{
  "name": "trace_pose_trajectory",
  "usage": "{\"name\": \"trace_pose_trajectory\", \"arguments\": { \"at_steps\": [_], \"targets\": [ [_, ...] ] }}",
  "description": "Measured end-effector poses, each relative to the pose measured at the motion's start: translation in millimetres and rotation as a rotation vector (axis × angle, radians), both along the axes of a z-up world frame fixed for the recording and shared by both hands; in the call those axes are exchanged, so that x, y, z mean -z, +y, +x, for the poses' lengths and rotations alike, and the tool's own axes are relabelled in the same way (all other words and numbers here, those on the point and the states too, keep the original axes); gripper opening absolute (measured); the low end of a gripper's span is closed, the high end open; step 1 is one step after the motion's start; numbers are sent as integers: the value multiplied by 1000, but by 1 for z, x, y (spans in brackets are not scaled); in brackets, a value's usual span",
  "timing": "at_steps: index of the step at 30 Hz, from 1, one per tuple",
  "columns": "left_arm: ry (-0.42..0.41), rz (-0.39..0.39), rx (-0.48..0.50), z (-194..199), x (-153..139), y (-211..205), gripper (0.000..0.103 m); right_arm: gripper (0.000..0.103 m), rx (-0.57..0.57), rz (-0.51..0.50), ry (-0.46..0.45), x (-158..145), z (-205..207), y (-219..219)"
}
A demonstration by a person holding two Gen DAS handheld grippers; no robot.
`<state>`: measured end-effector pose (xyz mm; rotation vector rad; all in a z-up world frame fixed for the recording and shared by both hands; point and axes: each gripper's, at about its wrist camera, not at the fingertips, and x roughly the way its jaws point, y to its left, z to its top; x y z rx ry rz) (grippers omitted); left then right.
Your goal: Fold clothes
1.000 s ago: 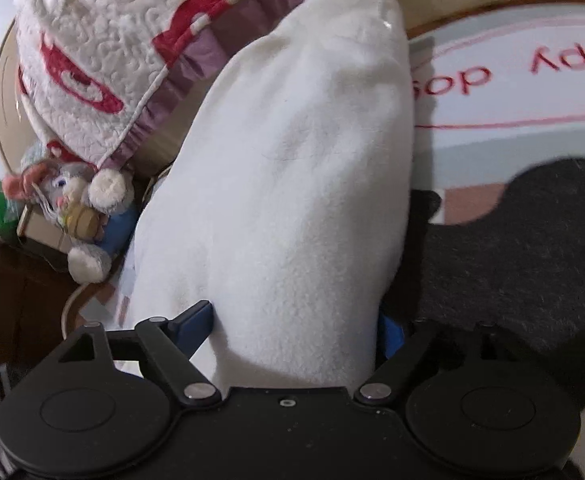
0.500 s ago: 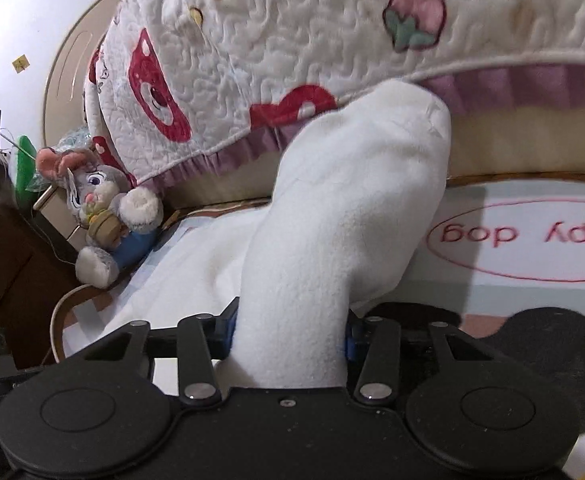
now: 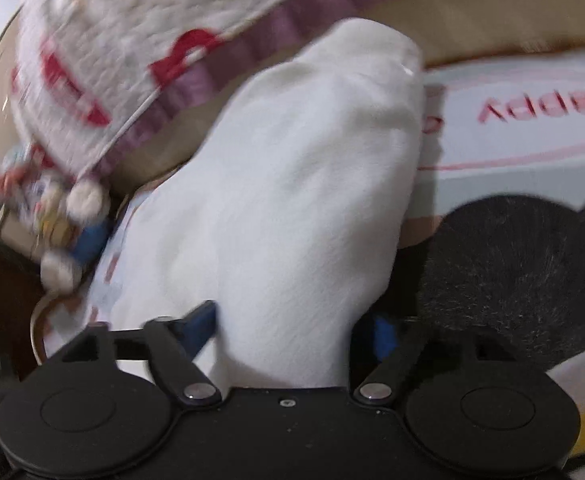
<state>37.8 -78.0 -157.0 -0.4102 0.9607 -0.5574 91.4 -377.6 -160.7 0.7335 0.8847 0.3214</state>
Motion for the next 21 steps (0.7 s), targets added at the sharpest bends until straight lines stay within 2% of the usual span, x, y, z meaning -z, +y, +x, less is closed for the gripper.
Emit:
{"name": "trace_pose_trajectory", "arguments": {
  "at_steps": [3, 6, 8, 13, 17, 21],
  "targets": [
    [-28, 28, 2, 0, 0, 1, 25, 60, 11, 35, -58, -6, 5, 6],
    [-137, 167, 61, -15, -24, -7, 23, 52, -35, -16, -169, -38, -4, 18],
    [-222, 205, 72, -28, -46, -5, 23, 51, -76, -55, -230, -63, -11, 28],
    [-322, 207, 11, -52, -89, 23, 23, 51, -156, -115, -355, -120, -20, 54],
    [-352, 254, -49, -64, -115, 47, 23, 51, -208, -128, -419, -149, -14, 86],
    [-346, 334, -93, -60, -134, 78, 23, 51, -271, -121, -467, -164, -1, 127]
  ]
}}
